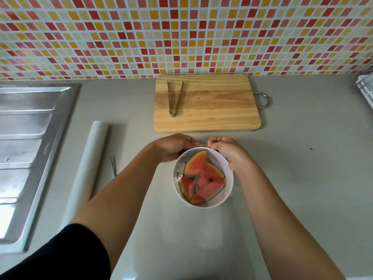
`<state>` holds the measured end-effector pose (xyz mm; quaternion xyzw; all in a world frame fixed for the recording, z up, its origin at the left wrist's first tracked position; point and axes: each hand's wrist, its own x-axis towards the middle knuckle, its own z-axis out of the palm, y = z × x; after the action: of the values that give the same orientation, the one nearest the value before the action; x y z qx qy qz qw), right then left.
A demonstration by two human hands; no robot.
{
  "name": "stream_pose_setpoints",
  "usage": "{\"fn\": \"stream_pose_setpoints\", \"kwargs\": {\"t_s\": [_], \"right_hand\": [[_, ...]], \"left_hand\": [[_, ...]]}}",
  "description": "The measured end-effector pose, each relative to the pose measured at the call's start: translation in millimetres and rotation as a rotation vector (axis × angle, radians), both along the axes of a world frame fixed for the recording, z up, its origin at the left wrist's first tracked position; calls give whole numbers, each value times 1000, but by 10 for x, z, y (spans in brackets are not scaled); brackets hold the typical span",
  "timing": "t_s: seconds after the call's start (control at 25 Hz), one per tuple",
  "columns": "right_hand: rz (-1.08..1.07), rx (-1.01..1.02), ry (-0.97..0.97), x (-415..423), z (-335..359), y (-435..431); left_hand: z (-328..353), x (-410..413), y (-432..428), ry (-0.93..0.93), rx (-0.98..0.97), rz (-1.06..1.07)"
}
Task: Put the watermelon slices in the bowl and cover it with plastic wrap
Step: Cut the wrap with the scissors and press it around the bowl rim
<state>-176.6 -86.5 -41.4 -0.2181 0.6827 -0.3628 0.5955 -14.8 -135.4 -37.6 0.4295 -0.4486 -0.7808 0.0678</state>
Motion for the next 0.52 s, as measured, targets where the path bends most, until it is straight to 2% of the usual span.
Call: {"fn": "stream_pose_setpoints", "kwargs": {"t_s": [0.24, 0.52], "right_hand": [[-39, -57, 53, 33, -32, 40], [-14, -126, 92, -4, -48, 72]], "left_hand": [[-104, 11, 124, 20, -148, 95], [-185, 229, 192, 23, -61, 149]]}}
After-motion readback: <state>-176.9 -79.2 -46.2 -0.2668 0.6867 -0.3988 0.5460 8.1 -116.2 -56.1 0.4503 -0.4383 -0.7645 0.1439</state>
